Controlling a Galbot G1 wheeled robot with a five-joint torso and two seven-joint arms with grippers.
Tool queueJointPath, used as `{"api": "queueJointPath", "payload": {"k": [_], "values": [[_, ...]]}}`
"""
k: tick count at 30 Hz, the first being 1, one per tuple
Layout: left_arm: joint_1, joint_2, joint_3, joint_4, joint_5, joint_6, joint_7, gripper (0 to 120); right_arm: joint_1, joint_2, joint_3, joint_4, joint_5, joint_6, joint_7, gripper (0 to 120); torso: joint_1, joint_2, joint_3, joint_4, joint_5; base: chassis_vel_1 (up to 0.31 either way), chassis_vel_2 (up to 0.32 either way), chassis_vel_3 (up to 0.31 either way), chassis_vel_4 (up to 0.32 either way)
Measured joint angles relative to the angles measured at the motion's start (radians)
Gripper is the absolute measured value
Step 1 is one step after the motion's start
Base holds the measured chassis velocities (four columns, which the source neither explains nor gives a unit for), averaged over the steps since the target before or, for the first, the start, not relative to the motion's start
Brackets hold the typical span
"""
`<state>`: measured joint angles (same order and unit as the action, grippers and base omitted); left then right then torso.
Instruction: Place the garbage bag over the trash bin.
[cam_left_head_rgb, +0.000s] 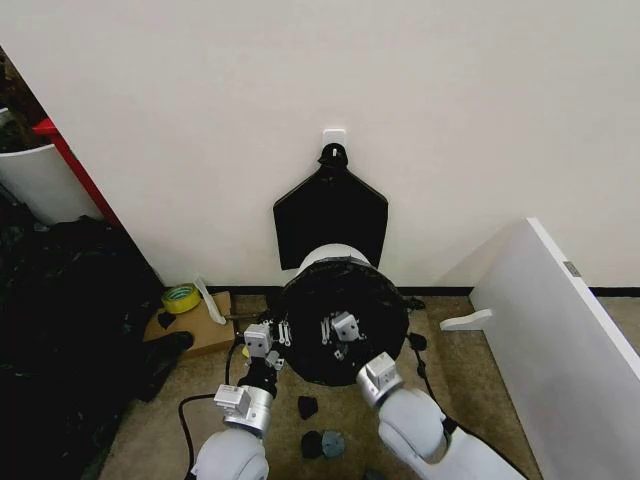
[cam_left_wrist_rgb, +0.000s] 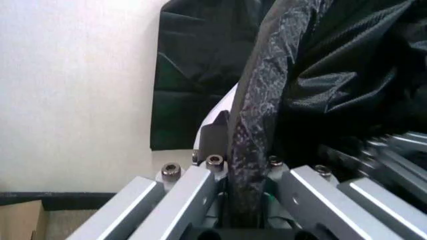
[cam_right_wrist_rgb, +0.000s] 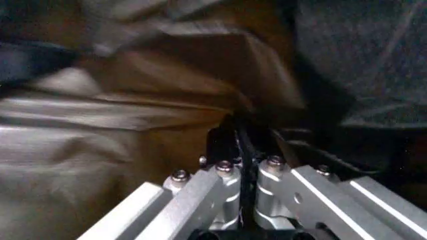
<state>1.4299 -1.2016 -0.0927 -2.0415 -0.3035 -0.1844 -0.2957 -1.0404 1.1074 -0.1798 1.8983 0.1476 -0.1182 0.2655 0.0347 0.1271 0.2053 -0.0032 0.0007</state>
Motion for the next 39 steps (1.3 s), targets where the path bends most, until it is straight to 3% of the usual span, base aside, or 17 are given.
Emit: {"api": "queueJointPath", "payload": {"k": [8,17,27,32,36,39], "values": [[0.006,-0.003,0.004,-0.001,0.003,0.003,-0.001,0,0.096,0.000,-0.022,-0.093,-0.021,-0.053,0.040,0,0.000,0.000,0.000,-0.0001,0.0000,0.000,0.000,0.000,0.000],[0.013,-0.003,0.004,-0.009,0.009,0.005,-0.003,0,0.142,0.004,-0.034,-0.123,0.101,-0.144,0.141,0,0.000,0.000,0.000,0.0000,0.0000,0.000,0.000,0.000,0.000],[0.000,-0.003,-0.001,0.004,0.004,0.005,-0.005,0,0.049,-0.048,-0.056,0.054,0.194,-0.146,0.140,0,0.000,0.000,0.000,-0.0001,0.0001,0.000,0.000,0.000,0.000],[-0.007,0.001,-0.004,0.009,-0.009,0.008,-0.006,0,-0.011,-0.094,-0.052,0.130,0.154,-0.078,0.039,0,0.000,0.000,0.000,-0.0003,-0.0001,0.000,0.000,0.000,0.000],[-0.005,0.002,-0.004,0.010,-0.015,0.012,-0.008,0,-0.010,-0.093,-0.012,0.093,0.021,0.041,-0.059,0,0.000,0.000,0.000,-0.0002,0.0000,0.000,0.000,0.000,0.000],[-0.001,0.002,-0.003,0.010,-0.015,0.014,-0.008,0,0.002,-0.078,0.005,0.062,-0.053,0.072,-0.076,0,0.000,0.000,0.000,-0.0001,0.0000,0.000,0.000,0.000,0.000]]}}
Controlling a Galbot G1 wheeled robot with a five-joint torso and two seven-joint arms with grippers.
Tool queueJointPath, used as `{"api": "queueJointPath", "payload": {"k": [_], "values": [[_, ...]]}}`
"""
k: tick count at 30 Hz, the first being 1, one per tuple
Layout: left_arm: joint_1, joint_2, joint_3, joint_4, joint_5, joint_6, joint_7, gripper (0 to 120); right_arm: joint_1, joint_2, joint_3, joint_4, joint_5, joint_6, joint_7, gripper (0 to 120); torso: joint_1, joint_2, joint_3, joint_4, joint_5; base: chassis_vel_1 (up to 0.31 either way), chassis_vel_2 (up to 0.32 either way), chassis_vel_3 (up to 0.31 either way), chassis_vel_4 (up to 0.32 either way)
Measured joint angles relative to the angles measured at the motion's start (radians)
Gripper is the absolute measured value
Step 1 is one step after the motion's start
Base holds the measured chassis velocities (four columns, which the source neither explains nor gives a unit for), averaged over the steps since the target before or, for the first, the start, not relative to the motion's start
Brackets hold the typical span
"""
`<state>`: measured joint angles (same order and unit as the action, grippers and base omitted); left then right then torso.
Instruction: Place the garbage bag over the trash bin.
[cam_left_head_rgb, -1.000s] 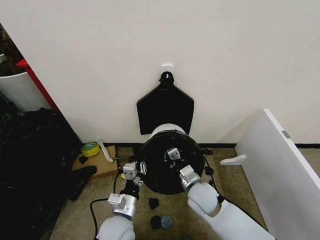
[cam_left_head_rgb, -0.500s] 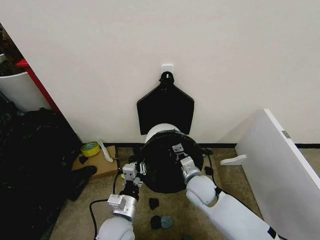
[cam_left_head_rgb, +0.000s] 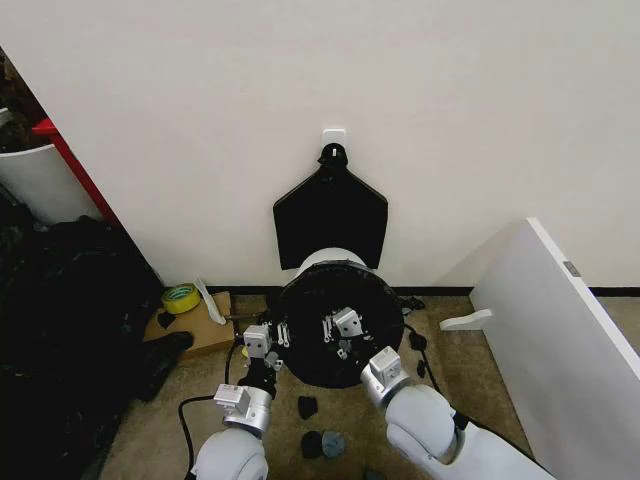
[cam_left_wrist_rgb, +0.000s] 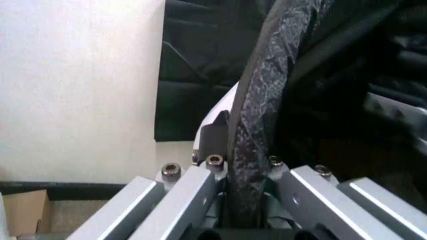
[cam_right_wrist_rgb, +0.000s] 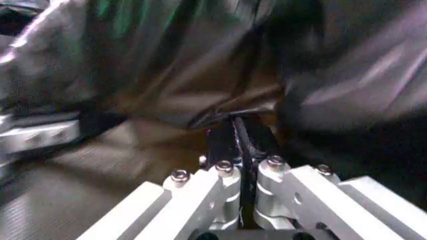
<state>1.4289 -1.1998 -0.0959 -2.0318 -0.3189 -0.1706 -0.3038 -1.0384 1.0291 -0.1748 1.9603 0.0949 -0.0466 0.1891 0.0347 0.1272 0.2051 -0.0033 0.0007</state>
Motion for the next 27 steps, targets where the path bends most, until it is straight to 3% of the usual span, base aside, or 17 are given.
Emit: {"api": "queueJointPath", "payload": {"k": [3,17,22,27], "values": [[0.005,0.000,0.001,-0.001,0.000,0.002,0.000,0,0.028,0.025,-0.002,-0.041,-0.051,-0.045,0.031,0,0.000,0.000,0.000,0.0000,0.0000,0.000,0.000,0.000,0.000],[0.019,-0.001,0.002,-0.027,0.005,0.005,-0.003,0,0.101,0.053,-0.043,-0.157,-0.002,-0.262,0.206,0,0.000,0.000,0.000,0.0000,0.0000,0.000,0.000,0.000,0.000],[0.016,-0.004,0.004,-0.026,0.005,0.005,-0.003,0,0.096,0.046,-0.049,-0.133,0.037,-0.259,0.211,0,0.000,0.000,0.000,0.0000,0.0000,0.000,0.000,0.000,0.000],[0.013,-0.004,0.004,-0.023,0.005,0.006,-0.003,0,0.067,0.027,-0.053,-0.074,0.075,-0.169,0.135,0,0.000,0.000,0.000,0.0000,0.0000,0.000,0.000,0.000,0.000]]}}
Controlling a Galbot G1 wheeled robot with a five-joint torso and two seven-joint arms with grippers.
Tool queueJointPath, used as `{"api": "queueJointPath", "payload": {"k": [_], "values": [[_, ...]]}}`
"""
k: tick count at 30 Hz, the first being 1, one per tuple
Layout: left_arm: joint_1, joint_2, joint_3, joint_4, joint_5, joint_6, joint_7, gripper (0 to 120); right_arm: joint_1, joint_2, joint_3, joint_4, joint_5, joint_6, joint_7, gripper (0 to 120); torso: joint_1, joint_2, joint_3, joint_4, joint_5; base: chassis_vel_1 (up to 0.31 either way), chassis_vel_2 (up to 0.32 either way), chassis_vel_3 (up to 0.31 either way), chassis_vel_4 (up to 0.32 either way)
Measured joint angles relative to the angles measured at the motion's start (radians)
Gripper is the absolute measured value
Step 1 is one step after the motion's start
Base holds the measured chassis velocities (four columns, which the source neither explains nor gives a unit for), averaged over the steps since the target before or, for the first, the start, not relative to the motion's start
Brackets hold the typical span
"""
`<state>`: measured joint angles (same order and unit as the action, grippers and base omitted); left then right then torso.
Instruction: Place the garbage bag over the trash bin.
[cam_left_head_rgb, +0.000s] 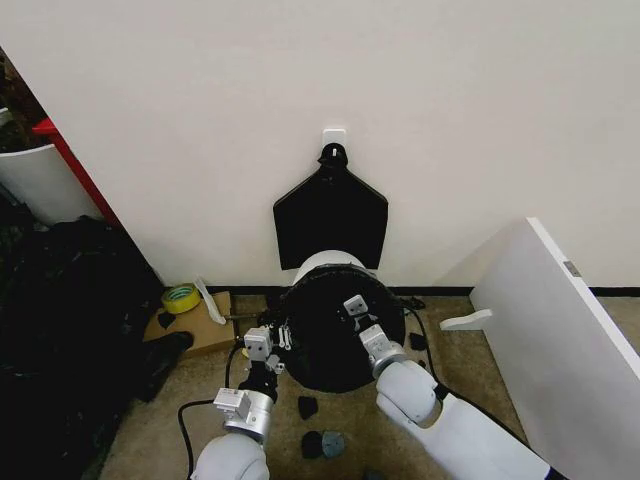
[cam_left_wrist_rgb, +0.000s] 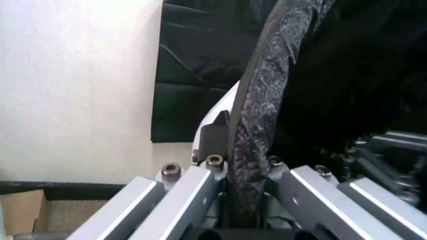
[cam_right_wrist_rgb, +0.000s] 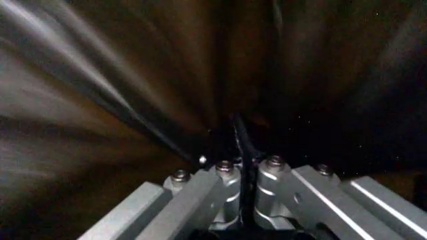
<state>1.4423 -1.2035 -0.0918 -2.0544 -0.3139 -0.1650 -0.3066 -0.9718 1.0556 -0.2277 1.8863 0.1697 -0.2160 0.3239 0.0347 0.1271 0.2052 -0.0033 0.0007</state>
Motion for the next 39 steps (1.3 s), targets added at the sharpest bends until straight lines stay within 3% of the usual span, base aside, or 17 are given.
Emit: {"api": "queueJointPath", "payload": {"k": [6,12,15,22,28,33,36,39], "values": [[-0.002,0.002,0.000,0.001,0.001,0.000,0.000,0,-0.030,-0.022,-0.002,0.052,0.085,0.019,-0.037,0,0.000,0.000,0.000,-0.0001,0.0000,0.000,0.000,0.000,0.000],[0.006,0.005,0.000,-0.012,0.003,0.000,0.000,0,-0.022,-0.020,0.010,0.036,0.192,-0.133,0.079,0,0.000,0.000,0.000,-0.0001,0.0000,0.000,0.000,0.000,0.000],[0.010,0.007,0.000,-0.017,0.005,0.000,0.001,0,-0.014,-0.011,0.017,0.014,0.187,-0.146,0.097,0,0.000,0.000,0.000,0.0000,0.0000,0.000,0.000,0.000,0.000],[0.018,0.011,-0.001,-0.028,0.008,0.001,0.003,0,-0.008,-0.003,0.030,-0.011,0.117,-0.153,0.110,0,0.000,0.000,0.000,0.0000,0.0000,0.000,0.000,0.000,0.000],[0.015,0.013,-0.005,-0.025,0.008,0.000,0.000,0,-0.031,-0.015,0.034,0.060,0.117,-0.061,0.060,0,0.000,0.000,0.000,0.0000,0.0001,0.000,0.000,0.000,0.000],[0.013,0.013,-0.003,-0.018,0.009,0.000,0.000,0,-0.043,-0.033,0.031,0.102,0.149,-0.061,0.055,0,0.000,0.000,0.000,0.0000,0.0000,0.000,0.000,0.000,0.000],[0.011,0.012,-0.003,-0.011,0.015,-0.003,0.000,0,-0.043,-0.047,0.019,0.150,0.238,-0.146,0.106,0,0.000,0.000,0.000,-0.0001,0.0000,0.000,0.000,0.000,0.000],[0.008,0.007,-0.002,0.007,0.057,-0.030,0.010,0,-0.015,-0.054,0.001,0.221,0.484,-0.332,0.235,0,0.000,0.000,0.000,0.0000,-0.0001,0.000,0.000,0.000,0.000]]}}
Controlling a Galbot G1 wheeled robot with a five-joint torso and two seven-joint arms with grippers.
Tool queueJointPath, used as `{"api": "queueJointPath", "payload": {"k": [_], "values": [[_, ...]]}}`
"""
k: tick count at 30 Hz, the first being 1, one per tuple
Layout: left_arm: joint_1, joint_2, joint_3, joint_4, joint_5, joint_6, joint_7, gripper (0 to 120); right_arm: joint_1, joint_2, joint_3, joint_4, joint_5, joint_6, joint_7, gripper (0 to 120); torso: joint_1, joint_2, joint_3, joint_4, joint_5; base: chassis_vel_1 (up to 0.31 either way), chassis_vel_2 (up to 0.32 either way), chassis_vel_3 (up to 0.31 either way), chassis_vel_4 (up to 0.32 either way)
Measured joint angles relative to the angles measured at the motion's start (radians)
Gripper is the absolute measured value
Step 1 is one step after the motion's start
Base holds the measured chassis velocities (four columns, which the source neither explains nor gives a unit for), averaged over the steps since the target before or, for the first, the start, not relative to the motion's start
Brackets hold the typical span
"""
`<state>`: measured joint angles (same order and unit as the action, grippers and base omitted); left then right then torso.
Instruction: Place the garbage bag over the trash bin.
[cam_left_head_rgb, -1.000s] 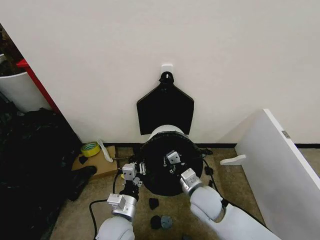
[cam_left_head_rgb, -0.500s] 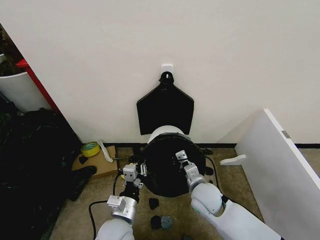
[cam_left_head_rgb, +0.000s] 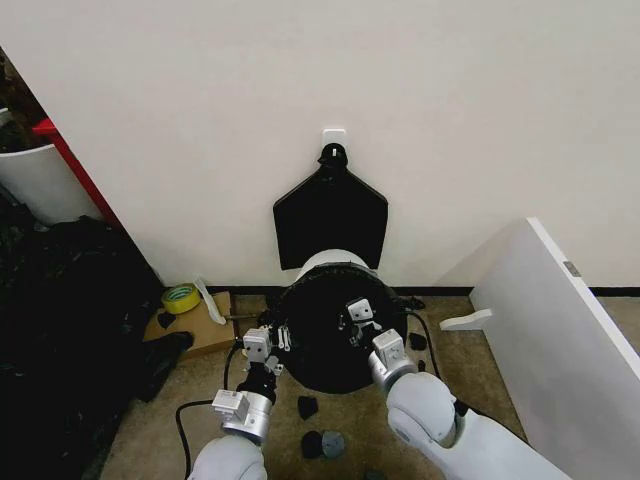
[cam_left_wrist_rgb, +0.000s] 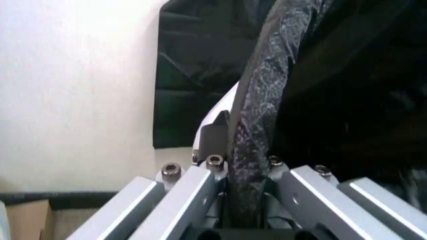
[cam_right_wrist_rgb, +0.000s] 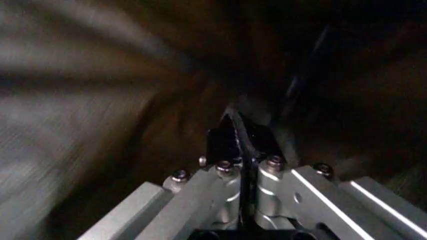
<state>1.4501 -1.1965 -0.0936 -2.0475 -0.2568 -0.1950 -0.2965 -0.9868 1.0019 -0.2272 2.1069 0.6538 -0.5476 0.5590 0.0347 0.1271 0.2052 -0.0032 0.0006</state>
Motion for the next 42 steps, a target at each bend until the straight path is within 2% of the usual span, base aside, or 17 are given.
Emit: {"api": "queueJointPath", "payload": {"k": [2,7,10,12,16,22,37,42], "values": [[0.001,-0.007,0.004,0.013,0.041,-0.027,0.010,0,0.021,0.006,-0.013,0.008,0.084,-0.061,0.053,0,0.000,0.000,0.000,0.0001,0.0000,0.000,0.000,0.000,0.000],[0.007,-0.014,0.006,0.024,0.092,-0.067,0.027,0,0.051,0.023,-0.042,-0.028,0.108,-0.114,0.091,0,0.000,0.000,0.000,0.0000,0.0000,0.000,0.000,0.000,0.000],[0.015,-0.011,0.003,0.021,0.113,-0.097,0.046,0,0.096,0.055,-0.068,-0.110,0.081,-0.149,0.114,0,0.000,0.000,0.000,0.0000,0.0001,0.000,0.000,0.000,0.000],[0.015,-0.011,0.003,0.021,0.113,-0.097,0.046,0,0.096,0.055,-0.068,-0.110,0.081,-0.149,0.114,0,0.000,0.000,0.000,0.0000,0.0001,0.000,0.000,0.000,0.000],[0.015,-0.007,-0.002,0.020,0.114,-0.104,0.049,0,0.136,0.078,-0.063,-0.171,-0.015,-0.129,0.085,0,0.000,0.000,0.000,0.0001,0.0001,0.000,0.000,0.000,0.000],[0.002,-0.010,-0.001,0.034,0.109,-0.104,0.048,0,0.117,0.067,-0.052,-0.146,-0.060,-0.107,0.060,0,0.000,0.000,0.000,0.0000,0.0000,0.000,0.000,0.000,0.000],[-0.016,-0.007,-0.003,0.024,0.055,-0.070,0.030,0,0.017,0.046,-0.028,-0.096,-0.012,-0.111,0.083,0,0.000,0.000,0.000,-0.0001,0.0001,0.000,0.000,0.000,0.000],[-0.011,-0.005,-0.009,0.022,0.055,-0.070,0.028,0,0.010,0.037,-0.022,-0.030,-0.021,-0.097,0.070,0,0.000,0.000,0.000,0.0000,0.0000,0.000,0.000,0.000,0.000]]}}
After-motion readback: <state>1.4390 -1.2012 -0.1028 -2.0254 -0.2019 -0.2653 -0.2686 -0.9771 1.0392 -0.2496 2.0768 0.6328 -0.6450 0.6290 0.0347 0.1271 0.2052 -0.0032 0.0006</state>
